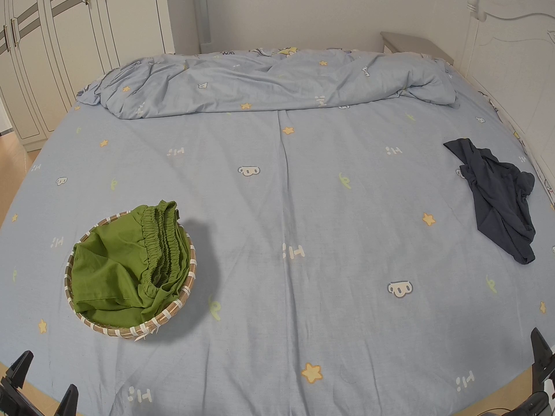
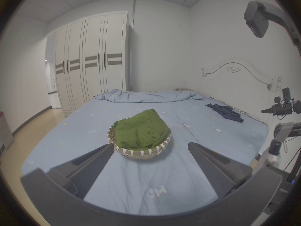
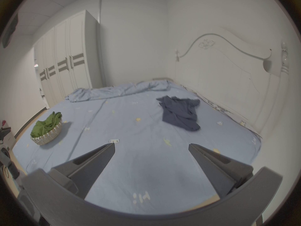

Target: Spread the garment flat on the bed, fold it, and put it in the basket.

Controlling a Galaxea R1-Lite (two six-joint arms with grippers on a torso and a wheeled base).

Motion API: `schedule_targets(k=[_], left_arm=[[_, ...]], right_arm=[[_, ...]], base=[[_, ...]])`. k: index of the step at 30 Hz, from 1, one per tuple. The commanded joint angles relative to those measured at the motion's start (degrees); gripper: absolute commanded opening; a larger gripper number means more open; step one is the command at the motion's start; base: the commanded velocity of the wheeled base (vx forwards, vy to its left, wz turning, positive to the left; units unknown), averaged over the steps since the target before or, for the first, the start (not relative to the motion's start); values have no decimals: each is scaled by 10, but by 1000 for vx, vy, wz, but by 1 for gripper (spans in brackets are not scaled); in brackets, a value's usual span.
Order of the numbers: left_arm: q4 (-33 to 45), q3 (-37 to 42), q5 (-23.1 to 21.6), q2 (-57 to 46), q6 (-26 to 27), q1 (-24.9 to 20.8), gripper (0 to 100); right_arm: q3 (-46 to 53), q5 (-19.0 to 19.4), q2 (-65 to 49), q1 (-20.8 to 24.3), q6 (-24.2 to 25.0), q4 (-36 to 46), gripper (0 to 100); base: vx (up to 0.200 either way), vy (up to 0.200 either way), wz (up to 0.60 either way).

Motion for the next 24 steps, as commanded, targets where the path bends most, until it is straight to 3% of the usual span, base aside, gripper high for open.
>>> schedule_targets(k=[1, 5, 24], left_arm=[[-117, 84, 63, -11, 5, 1, 100], [-123, 90, 93, -11, -19, 1, 100], [-125, 90, 93, -11, -18, 1, 100]], right_arm=[[116, 76, -2, 0, -39, -134, 100], [116, 90, -2, 0, -52, -108, 100], [116, 89, -1, 0, -49, -111, 100]], base=[[0, 0, 0], [0, 0, 0], [0, 0, 0]])
